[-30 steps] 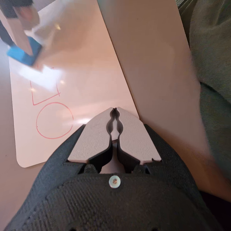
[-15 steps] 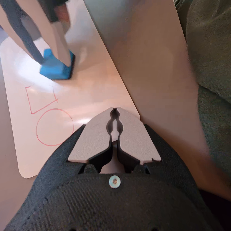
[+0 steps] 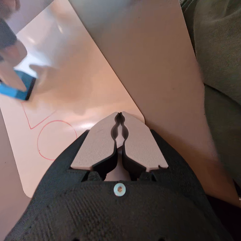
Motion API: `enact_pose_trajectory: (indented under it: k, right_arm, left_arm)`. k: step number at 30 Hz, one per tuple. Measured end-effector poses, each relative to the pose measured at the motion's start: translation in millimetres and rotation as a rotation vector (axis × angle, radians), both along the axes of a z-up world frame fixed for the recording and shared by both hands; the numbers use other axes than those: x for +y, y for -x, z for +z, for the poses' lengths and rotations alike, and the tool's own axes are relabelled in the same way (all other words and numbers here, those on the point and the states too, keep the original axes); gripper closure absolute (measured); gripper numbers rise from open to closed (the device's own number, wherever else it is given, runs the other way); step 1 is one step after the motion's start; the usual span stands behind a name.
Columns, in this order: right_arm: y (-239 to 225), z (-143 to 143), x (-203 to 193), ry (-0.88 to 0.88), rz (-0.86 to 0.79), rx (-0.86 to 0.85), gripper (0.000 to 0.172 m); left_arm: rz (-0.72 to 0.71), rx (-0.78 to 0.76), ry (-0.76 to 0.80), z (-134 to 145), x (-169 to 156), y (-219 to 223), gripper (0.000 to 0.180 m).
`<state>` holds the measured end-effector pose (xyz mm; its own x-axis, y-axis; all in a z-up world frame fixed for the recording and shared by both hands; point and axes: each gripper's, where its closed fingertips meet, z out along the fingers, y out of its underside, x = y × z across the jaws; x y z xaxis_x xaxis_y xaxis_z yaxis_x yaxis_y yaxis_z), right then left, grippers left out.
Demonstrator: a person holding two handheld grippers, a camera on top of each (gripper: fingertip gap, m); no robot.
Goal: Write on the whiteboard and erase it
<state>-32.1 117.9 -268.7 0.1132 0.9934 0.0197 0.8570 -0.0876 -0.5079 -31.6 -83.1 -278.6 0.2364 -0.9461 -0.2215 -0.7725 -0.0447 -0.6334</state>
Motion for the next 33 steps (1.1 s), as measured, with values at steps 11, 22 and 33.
enact_pose_trajectory:
  k: [11,22,33]
  right_arm:
    - [-6,0,-7,0.014,0.025,-0.006,0.124]
    - [0,0,-12,0.026,0.035,-0.026,0.124]
    - [25,0,-7,0.036,0.076,-0.073,0.124]
  left_arm:
    - [-0.015,-0.001,-0.003,0,-2,0,0.18]
    - [-0.015,0.015,-0.023,0,0,1,0.18]
    - [-0.021,0.005,-0.012,0,-2,1,0.179]
